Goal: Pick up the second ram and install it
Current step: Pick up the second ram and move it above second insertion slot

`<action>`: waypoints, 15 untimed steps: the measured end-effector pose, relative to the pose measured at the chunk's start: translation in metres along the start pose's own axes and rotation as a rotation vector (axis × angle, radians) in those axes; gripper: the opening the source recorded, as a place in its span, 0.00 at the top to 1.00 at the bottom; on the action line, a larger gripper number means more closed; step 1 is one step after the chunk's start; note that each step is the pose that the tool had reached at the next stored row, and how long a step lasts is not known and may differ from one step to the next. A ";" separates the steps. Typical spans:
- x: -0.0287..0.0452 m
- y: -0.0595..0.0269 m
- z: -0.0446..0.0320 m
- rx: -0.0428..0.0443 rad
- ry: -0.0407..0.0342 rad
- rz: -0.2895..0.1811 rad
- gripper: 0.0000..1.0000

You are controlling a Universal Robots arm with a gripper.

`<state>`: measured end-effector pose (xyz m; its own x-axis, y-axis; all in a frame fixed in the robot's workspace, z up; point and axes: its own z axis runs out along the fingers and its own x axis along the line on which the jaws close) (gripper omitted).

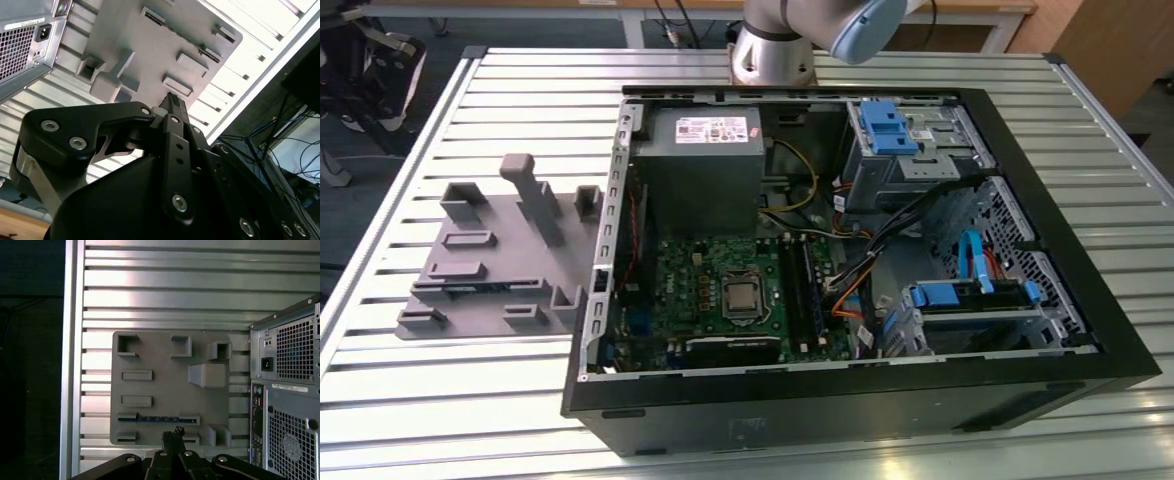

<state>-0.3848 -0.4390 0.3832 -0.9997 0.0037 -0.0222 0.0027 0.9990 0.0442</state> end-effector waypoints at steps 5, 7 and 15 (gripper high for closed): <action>0.0001 -0.0004 0.0000 -0.0005 0.0009 -0.019 0.89; 0.0001 -0.0004 0.0000 -0.0006 0.0012 -0.026 0.89; 0.0002 -0.0005 -0.0001 -0.0013 0.0028 -0.060 0.89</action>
<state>-0.3850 -0.4396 0.3832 -0.9982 -0.0566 -0.0221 -0.0575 0.9974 0.0441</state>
